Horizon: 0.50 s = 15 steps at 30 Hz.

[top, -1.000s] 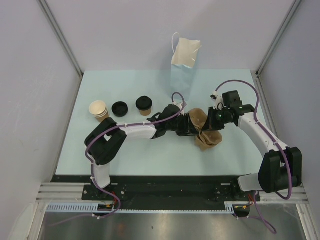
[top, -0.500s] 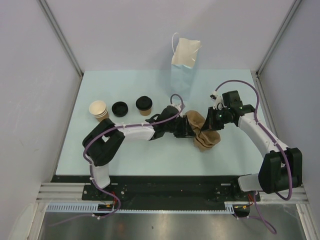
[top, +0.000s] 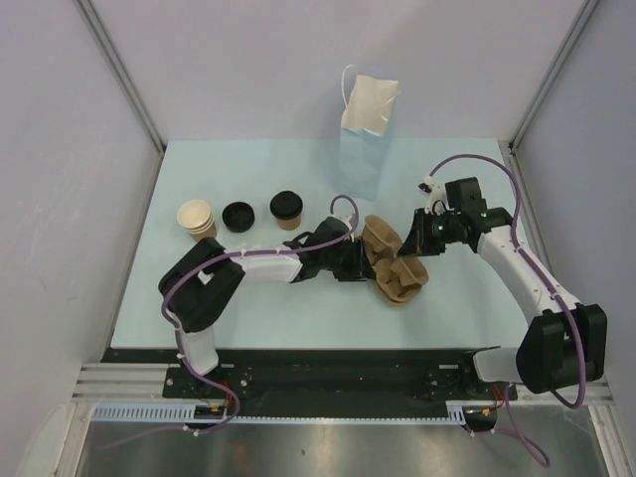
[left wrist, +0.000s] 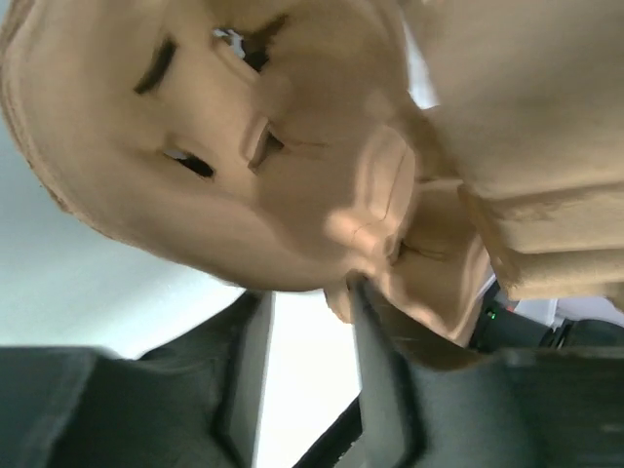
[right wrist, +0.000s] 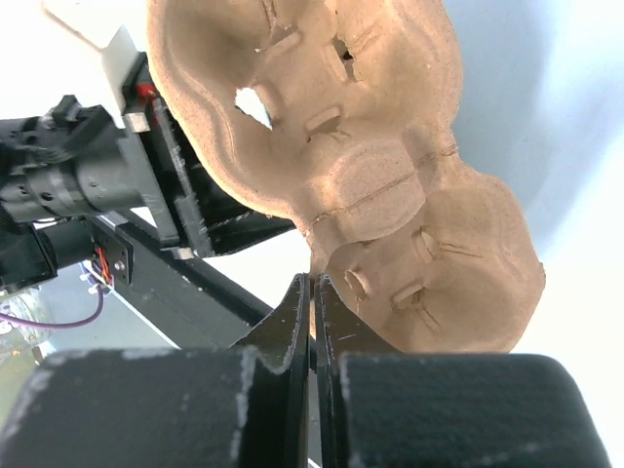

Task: Pack the takeout coffee

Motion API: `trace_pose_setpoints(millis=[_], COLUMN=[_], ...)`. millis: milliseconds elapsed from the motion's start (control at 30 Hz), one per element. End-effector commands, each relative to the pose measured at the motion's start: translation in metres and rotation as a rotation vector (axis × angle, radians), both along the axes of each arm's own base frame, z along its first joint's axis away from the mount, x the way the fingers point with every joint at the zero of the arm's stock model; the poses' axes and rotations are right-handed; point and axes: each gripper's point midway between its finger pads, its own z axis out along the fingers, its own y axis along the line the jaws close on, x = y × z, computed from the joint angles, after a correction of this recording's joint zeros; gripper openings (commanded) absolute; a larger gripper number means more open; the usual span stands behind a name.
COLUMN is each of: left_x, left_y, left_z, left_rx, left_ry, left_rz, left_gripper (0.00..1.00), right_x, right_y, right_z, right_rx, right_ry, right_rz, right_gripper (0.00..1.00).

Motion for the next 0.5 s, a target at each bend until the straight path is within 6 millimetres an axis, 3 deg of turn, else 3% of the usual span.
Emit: trace_pose_setpoints(millis=[0,100,267,433,467], left_x=[0.003,-0.006,-0.019,-0.014,-0.009], left_y=[-0.001,0.008,0.031,0.061,0.069], left_z=[0.050,0.067,0.068,0.080,0.097], left_rx=[-0.094,-0.112,-0.104,-0.141,-0.176], left_ry=[-0.101,-0.124,-0.118,-0.156,-0.187], left_rz=[-0.042,-0.067,-0.079,-0.070,-0.059], left_gripper=[0.49,0.55,0.64,0.69,0.69], right_x=[0.001,0.004,0.010,0.005,0.002], right_y=[0.002,0.002,0.004,0.009,0.012], right_z=[0.016,0.016,0.025,0.049,0.053], right_rx=[0.002,-0.002,0.012,0.029,0.032], right_ry=[-0.047,-0.060,-0.106,-0.191,-0.205], right_rz=[0.027,0.026,0.026,0.067,0.082], right_gripper=[0.00,0.00,0.00,0.00,0.00])
